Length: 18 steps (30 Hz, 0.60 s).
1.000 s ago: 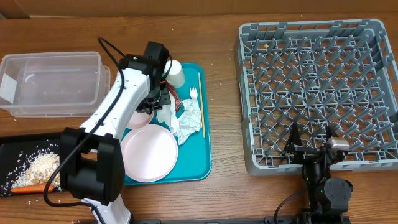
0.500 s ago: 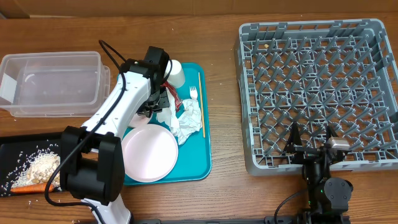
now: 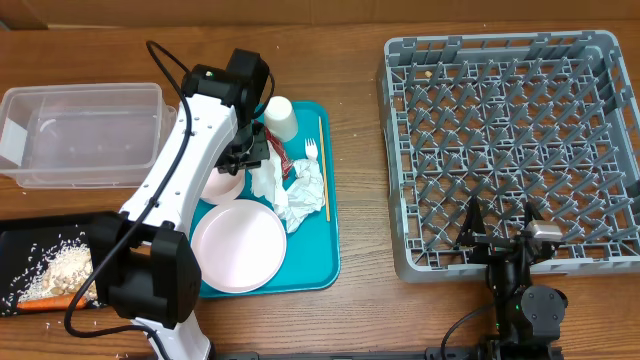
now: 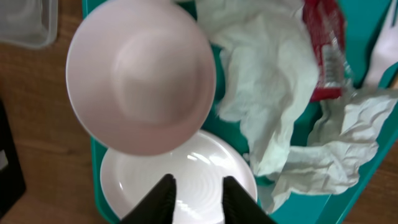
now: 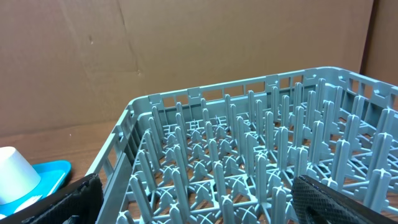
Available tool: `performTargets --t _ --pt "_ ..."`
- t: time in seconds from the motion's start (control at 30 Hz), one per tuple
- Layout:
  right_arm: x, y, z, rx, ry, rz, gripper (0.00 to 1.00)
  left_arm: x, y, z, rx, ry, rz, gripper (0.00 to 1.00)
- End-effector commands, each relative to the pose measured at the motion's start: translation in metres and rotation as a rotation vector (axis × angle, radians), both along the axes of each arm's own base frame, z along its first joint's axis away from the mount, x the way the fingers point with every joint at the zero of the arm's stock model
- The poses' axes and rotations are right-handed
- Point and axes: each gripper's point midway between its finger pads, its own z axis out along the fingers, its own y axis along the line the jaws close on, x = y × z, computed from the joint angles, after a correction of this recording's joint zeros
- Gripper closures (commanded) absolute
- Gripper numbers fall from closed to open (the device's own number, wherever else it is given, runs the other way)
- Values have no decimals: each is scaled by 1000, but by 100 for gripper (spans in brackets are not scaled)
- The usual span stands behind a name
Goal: Sort waste into correct bins and load items into the dishwasher
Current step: 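Lower the left gripper onto the crumpled white tissue and grasp it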
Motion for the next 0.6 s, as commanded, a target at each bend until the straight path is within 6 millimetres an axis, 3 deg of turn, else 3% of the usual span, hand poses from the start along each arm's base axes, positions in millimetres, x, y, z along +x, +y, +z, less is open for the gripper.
performTargets --t 0.0,0.07,0.2,0.27,0.57 --pt "0 0 -2 -2 -1 -3 0 -18 -2 -4 -21 75 1 62" --pt "0 0 -2 -2 -1 -3 0 -27 1 -11 -11 111 1 62" --pt "0 0 -2 -2 -1 -3 0 -45 6 -32 8 182 4 89" --pt "0 0 -2 -2 -1 -3 0 -49 7 -45 11 190 4 96" --pt "0 0 -2 -2 -1 -3 0 -21 25 -54 40 76 44 96"
